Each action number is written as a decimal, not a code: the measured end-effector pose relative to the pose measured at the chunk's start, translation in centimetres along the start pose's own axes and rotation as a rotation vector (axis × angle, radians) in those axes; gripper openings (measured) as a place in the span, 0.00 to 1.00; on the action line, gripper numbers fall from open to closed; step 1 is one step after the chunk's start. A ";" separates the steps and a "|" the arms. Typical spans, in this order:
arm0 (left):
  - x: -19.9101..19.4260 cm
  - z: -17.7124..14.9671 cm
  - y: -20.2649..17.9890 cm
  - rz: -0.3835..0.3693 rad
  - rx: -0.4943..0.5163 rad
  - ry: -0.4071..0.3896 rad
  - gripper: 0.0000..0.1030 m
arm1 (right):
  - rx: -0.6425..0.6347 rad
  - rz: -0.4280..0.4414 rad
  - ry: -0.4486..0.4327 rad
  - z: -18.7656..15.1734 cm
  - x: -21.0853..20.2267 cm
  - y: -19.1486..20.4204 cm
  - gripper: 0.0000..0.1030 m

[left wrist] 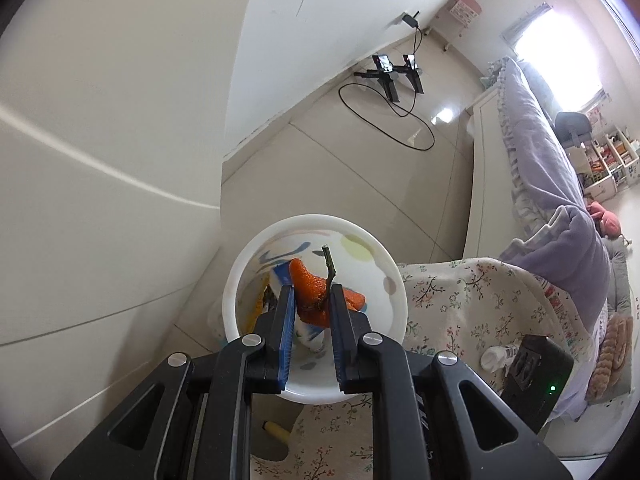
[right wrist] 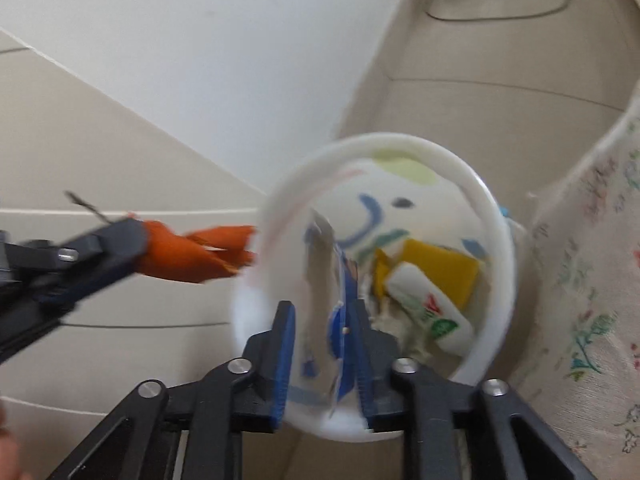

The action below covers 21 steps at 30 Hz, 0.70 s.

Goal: Collect trash
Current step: 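Carry the orange peel and blue carton to the bin and release both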

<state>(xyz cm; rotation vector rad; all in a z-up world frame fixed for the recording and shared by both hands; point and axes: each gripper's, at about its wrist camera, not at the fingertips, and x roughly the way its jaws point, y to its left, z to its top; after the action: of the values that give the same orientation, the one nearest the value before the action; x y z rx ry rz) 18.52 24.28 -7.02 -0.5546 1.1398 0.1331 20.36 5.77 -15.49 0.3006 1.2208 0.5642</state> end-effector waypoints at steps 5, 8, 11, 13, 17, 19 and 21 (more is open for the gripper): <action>0.6 -0.2 -1.0 0.002 0.022 0.018 0.18 | 0.024 -0.017 -0.029 -0.4 -2.0 -1.9 0.32; 1.2 -0.2 -1.3 0.005 0.017 0.035 0.20 | 0.045 -0.023 -0.071 -0.6 -4.4 -2.7 0.34; 2.0 -0.3 -1.7 0.024 0.011 0.078 0.47 | 0.061 -0.017 -0.112 -0.5 -6.6 -3.0 0.37; 1.7 -0.4 -1.8 0.057 0.005 0.061 0.56 | 0.061 -0.010 -0.128 -0.7 -7.9 -3.2 0.37; 0.4 -0.2 -2.2 0.057 -0.005 0.002 0.56 | 0.045 -0.009 -0.144 -1.2 -9.9 -3.2 0.38; 0.2 -0.4 -2.7 0.052 0.002 -0.002 0.56 | 0.045 -0.005 -0.155 -1.7 -11.1 -3.4 0.39; 0.3 -0.7 -3.8 0.041 0.031 0.003 0.56 | 0.033 -0.012 -0.162 -2.2 -12.5 -3.7 0.40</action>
<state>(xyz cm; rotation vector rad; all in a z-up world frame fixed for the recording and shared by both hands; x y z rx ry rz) 19.48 20.59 -6.14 -0.5046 1.1546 0.1501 16.31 -4.42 -8.08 0.3598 1.0757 0.4996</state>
